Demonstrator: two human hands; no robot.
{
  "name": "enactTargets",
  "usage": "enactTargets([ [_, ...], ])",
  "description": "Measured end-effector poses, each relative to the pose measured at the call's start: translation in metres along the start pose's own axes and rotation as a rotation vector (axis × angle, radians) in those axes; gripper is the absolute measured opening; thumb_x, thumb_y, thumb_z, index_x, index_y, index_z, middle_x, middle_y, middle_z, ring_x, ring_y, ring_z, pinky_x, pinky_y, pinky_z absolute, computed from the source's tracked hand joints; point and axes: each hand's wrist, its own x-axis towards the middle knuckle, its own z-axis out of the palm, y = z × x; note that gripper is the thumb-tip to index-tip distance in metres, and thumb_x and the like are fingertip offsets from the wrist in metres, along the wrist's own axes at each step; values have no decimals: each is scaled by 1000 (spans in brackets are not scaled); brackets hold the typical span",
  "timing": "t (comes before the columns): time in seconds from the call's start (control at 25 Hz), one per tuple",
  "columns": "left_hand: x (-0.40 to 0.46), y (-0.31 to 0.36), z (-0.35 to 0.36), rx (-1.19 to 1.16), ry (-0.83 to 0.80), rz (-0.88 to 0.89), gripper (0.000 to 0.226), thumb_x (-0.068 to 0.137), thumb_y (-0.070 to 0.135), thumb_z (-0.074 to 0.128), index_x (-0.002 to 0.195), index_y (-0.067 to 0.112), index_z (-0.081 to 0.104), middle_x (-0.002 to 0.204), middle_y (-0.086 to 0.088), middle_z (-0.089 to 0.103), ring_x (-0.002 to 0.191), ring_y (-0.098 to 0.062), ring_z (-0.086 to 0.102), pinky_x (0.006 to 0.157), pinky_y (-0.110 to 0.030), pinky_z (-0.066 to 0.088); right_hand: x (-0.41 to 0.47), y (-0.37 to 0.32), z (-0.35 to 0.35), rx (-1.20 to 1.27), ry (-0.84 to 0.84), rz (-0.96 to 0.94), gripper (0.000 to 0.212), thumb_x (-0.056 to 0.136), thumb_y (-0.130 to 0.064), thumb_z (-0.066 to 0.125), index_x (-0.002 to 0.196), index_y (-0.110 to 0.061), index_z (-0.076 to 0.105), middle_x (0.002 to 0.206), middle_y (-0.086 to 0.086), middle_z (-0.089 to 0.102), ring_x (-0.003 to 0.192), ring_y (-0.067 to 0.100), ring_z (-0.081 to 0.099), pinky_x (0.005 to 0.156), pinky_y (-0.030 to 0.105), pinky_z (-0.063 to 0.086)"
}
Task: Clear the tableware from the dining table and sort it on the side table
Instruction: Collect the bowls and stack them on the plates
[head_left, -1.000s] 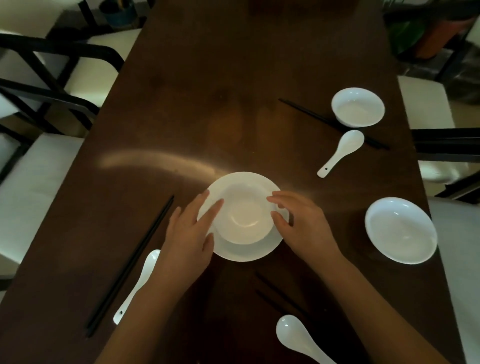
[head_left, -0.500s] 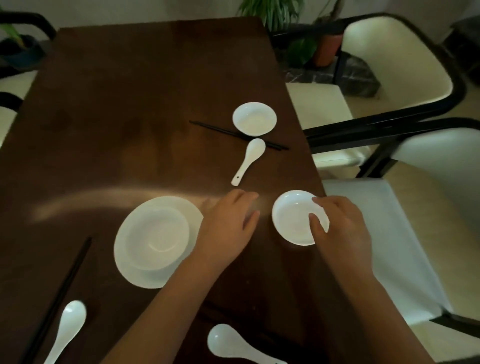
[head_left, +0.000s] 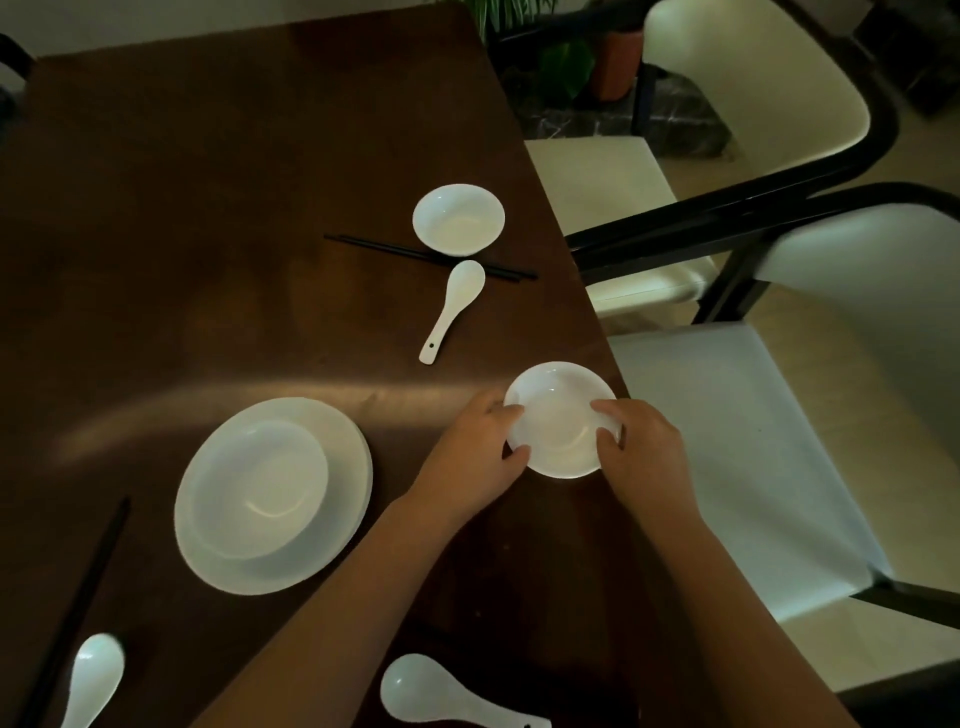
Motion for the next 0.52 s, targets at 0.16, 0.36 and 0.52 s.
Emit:
enactTargets([
  [0.16,-7,-3,-11,-45,103,-66,49,85,23,62,131,18,48,139,-3,43,119,-17,48,94,-24,43,1,-16,-1,39,-1,-33,32,85,-3,55,115,-11,63,112,12,66,98,24,60,85,26,46],
  [0.36,-41,-16,-60,-132,272,-199,49,84,22,64,131,22,50,135,1,48,112,-14,52,96,-25,41,0,-67,5,109,-65,-165,37,85,-5,57,120,-16,58,112,5,64,92,14,59,81,22,46],
  [0.52,-91,-44,-107,-238,503,-297,47,83,16,64,126,29,52,114,11,58,81,-2,58,71,-7,44,-6,-126,26,212,-227,-230,45,83,-9,60,123,-28,50,98,-13,57,75,-6,54,66,9,44],
])
